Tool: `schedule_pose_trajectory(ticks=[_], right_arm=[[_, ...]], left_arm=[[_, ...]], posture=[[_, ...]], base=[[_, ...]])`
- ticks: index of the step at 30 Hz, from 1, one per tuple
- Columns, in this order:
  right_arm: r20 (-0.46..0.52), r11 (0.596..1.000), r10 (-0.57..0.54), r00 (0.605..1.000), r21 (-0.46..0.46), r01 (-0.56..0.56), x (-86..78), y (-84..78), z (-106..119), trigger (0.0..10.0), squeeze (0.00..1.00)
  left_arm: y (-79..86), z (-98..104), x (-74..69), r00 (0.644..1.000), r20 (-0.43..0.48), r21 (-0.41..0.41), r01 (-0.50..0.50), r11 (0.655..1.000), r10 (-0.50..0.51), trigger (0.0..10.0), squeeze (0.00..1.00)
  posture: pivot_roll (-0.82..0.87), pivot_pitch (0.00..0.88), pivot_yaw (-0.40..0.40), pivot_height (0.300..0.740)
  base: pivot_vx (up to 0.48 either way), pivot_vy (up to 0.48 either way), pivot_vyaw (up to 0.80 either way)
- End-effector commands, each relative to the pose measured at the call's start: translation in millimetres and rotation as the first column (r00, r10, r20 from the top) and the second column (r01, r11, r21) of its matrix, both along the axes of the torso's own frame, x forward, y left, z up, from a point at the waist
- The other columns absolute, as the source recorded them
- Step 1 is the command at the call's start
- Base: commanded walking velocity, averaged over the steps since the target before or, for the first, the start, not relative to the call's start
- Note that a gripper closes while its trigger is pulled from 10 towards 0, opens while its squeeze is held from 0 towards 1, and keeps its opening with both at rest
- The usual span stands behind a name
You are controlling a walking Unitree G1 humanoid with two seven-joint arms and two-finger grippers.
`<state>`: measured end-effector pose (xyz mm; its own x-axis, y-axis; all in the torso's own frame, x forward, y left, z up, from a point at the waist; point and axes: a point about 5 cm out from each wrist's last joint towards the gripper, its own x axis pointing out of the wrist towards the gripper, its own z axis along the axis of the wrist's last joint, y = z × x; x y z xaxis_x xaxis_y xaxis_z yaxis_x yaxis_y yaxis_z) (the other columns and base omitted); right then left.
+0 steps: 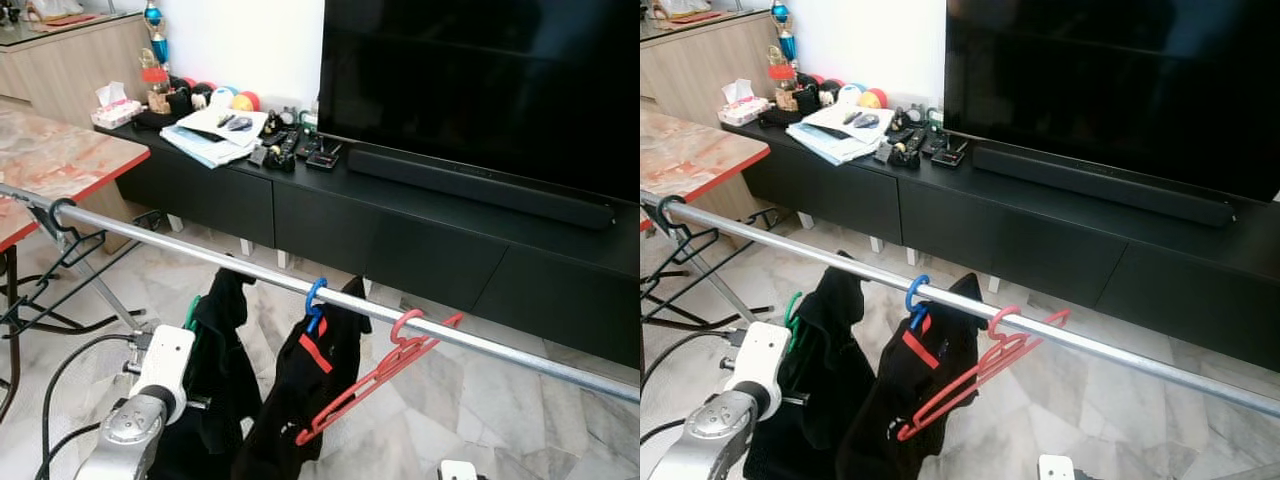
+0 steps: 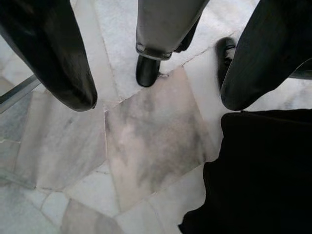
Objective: Hang hanger
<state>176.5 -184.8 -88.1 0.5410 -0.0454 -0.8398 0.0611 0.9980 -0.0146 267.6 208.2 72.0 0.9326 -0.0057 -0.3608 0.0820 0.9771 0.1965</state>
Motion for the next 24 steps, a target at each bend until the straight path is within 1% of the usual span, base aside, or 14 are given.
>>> schedule_pose_trajectory(ticks=[1, 7, 12, 14, 21, 24], right_arm=[[-0.006, 1.0, -0.015, 1.0, 0.014, 0.015, -3.0, 3.4, -1.8, 10.0, 0.0], [-0.011, 1.0, -0.015, 1.0, 0.017, 0.015, -3.0, 4.3, -1.9, 10.0, 0.0], [-0.012, 1.0, -0.014, 1.0, 0.019, 0.014, -2.5, 4.8, -1.8, 10.0, 0.0], [-0.011, 1.0, -0.013, 1.0, 0.019, 0.013, -1.6, 5.8, -1.5, 10.0, 0.0], [-0.009, 1.0, -0.01, 1.0, 0.019, 0.01, -0.5, 6.4, -1.1, 10.0, 0.0], [-0.004, 1.0, -0.009, 1.0, 0.019, 0.009, -0.1, 6.7, -0.9, 10.0, 0.0]], left_arm=[[2.1, 9.0, 1.8, 0.999, 0.039, 0.018, -0.007, 1.0, 0.006, 10.0, 0.0], [1.8, 9.5, 2.3, 0.999, 0.041, 0.018, -0.005, 1.0, 0.004, 10.0, 0.0], [1.2, 10.5, 2.7, 0.999, 0.045, 0.019, 0.0, 1.0, -0.001, 10.0, 0.0], [0.6, 11.8, 3.4, 0.999, 0.05, 0.031, 0.013, 0.999, -0.014, 10.0, 0.0], [0.9, 12.2, 3.3, 0.999, 0.05, 0.03, 0.006, 1.0, -0.007, 10.0, 0.0], [0.8, 11.8, 2.8, 0.999, 0.048, 0.03, 0.006, 1.0, -0.008, 10.0, 0.0]], posture=[[0.16, 0.0, 0.009, 0.74], [0.16, 0.0, 0.011, 0.74], [0.16, 0.0, 0.012, 0.74], [0.16, 0.0, 0.012, 0.74], [0.17, 0.0, 0.01, 0.74], [0.17, 0.0, 0.01, 0.74]], base=[[0.0, 0.48, 0.0], [0.0, 0.48, 0.0], [0.0, 0.442, -0.76], [0.0, 0.0, -0.79], [0.0, 0.0, -0.79], [0.0, 0.0, 0.0]])
